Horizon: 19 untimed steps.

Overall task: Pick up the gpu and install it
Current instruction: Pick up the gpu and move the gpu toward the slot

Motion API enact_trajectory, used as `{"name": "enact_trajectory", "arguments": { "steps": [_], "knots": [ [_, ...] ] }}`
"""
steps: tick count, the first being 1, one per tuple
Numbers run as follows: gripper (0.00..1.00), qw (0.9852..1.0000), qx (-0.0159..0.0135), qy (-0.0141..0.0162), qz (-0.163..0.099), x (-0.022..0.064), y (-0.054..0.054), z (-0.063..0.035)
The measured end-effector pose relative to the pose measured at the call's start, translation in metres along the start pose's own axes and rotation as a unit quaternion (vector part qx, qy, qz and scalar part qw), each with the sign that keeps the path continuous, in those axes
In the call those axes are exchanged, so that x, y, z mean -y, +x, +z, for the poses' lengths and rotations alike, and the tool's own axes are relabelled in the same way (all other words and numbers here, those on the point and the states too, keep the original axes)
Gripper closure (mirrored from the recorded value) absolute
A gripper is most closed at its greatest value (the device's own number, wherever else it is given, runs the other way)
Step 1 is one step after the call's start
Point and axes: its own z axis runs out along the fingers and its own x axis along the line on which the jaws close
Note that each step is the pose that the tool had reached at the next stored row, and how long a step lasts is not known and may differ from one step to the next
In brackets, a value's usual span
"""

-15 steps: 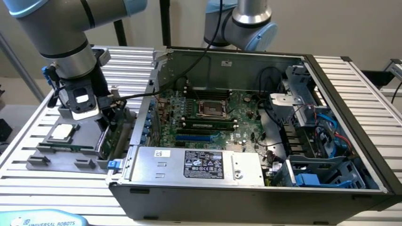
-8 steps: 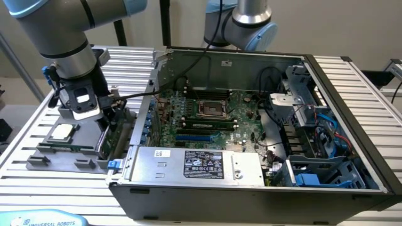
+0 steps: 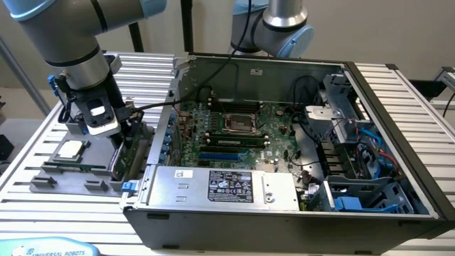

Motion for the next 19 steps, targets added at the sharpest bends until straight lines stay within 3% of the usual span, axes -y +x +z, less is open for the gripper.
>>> {"name": "enact_trajectory", "arguments": {
  "steps": [12, 19],
  "knots": [
    [0.74, 0.9999, -0.0004, -0.0011, -0.015, 0.0000, 0.0000, 0.0000],
    [0.74, 1.0000, -0.0003, -0.0007, -0.009, 0.0002, 0.0000, -0.0001]
  ]
}}
